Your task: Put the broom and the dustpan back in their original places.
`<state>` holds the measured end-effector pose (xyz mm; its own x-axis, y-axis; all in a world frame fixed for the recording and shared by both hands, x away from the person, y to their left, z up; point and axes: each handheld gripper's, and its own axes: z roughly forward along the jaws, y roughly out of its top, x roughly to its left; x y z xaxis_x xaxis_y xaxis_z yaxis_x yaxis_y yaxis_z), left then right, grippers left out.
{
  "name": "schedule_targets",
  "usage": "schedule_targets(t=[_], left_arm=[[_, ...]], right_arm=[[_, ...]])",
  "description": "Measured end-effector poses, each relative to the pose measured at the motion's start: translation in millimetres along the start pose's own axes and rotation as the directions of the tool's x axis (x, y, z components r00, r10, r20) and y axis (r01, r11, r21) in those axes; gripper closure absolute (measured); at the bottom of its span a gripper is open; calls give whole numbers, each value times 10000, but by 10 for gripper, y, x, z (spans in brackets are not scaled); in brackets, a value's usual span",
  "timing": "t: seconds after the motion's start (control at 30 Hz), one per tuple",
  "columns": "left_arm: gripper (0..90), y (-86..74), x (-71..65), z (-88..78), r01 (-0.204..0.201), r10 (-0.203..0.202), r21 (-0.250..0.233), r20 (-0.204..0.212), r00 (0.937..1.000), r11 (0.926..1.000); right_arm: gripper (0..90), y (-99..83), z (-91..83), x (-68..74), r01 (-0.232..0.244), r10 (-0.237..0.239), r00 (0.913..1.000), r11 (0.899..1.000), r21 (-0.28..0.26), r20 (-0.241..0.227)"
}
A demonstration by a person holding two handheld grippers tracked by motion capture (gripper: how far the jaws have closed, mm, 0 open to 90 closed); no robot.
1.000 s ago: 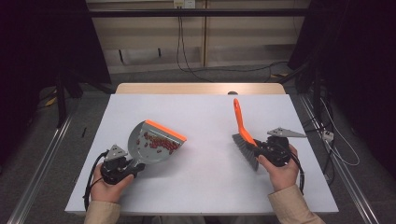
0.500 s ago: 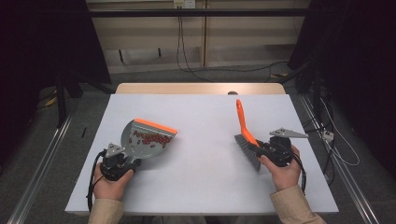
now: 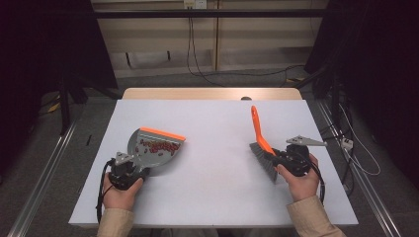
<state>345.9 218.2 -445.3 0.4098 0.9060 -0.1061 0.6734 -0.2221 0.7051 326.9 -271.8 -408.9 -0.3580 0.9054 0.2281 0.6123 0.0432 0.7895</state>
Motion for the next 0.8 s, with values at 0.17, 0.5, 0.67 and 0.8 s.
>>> schedule_targets(t=[0.17, 0.5, 0.67, 0.8], left_arm=[[638, -10, -15, 27, 68, -69, 102, 88, 9999, 9999], [570, -9, -83, -19, 118, -121, 41, 749, 9971, 9999], [563, -23, -118, -29, 103, -106, 31, 1102, 9939, 9999], [520, -33, -134, -47, 49, -56, 60, 1313, 9913, 10000]], right_arm=[[706, -4, -7, -13, 19, -19, 10000, 10000, -5, -39], [706, 17, -1, -68, -252, 253, 9993, 9997, 48, -259], [706, 16, 18, -77, -319, 326, 9988, 9993, 172, -376], [705, 12, 26, -105, -551, 561, 9975, 9982, 238, -434]])
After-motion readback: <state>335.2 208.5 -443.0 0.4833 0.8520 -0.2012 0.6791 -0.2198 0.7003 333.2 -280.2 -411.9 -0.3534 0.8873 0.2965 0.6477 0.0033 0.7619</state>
